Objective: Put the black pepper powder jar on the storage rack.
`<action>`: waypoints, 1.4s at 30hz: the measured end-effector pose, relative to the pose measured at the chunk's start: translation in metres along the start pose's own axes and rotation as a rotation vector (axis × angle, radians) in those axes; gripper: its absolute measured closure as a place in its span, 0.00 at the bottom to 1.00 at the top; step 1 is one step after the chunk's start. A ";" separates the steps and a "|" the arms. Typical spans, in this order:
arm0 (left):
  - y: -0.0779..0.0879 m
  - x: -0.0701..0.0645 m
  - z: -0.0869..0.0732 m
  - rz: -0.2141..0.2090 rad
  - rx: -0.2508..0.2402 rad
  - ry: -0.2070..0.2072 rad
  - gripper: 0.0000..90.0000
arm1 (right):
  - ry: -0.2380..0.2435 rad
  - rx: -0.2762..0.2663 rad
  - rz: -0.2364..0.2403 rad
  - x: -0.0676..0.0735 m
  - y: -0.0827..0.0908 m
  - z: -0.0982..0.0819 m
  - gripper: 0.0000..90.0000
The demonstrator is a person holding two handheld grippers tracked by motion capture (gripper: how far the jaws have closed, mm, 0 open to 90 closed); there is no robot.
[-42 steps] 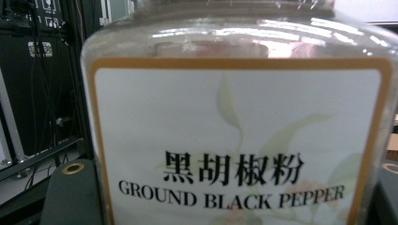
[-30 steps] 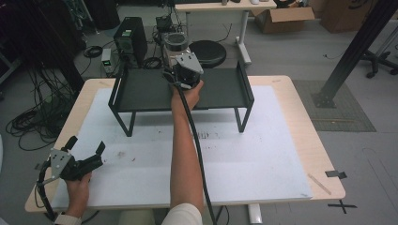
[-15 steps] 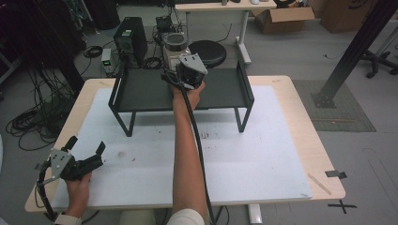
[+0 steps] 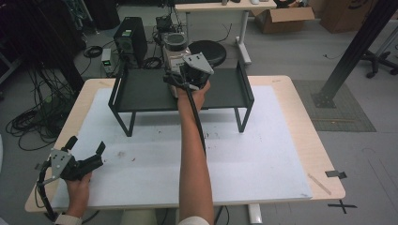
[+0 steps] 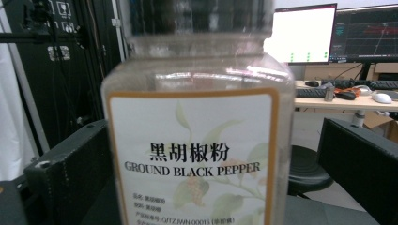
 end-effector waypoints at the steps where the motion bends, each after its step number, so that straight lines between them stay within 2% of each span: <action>1: 0.000 0.000 0.000 0.000 0.000 0.000 0.01 | -0.005 -0.003 0.007 -0.001 0.002 0.001 0.00; 5: 0.000 0.000 0.000 0.001 0.000 -0.002 0.01 | -0.026 -0.038 0.044 -0.007 0.008 0.003 0.00; 10: 0.000 0.000 0.000 0.001 0.001 -0.001 0.01 | -0.041 -0.037 0.054 -0.013 0.015 -0.001 0.00; 14: 0.000 0.000 0.000 0.000 0.001 0.000 0.01 | -0.047 -0.013 0.060 -0.018 0.020 -0.001 0.00; 18: 0.000 0.000 0.000 0.001 -0.001 0.000 0.01 | -0.039 -0.037 0.080 -0.021 0.028 0.000 0.00; 33: 0.000 0.000 0.000 0.000 0.001 -0.001 0.01 | -0.031 -0.074 0.079 -0.050 0.058 -0.006 0.00; 39: 0.000 0.000 0.000 -0.001 0.003 -0.001 0.01 | -0.016 -0.060 0.074 -0.062 0.071 -0.012 0.00; 42: 0.000 0.000 0.000 0.000 0.002 0.000 0.01 | -0.007 -0.070 0.073 -0.068 0.078 -0.015 0.00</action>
Point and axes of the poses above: each handheld gripper's, and its own axes: y roughly backward along the jaws, z roughly out of its top, x roughly to its left, the point moved 1 cm from there along -y, roughly forward along the jaws, and after that the axes turned 13 degrees about -z, right-handed, at the moved point
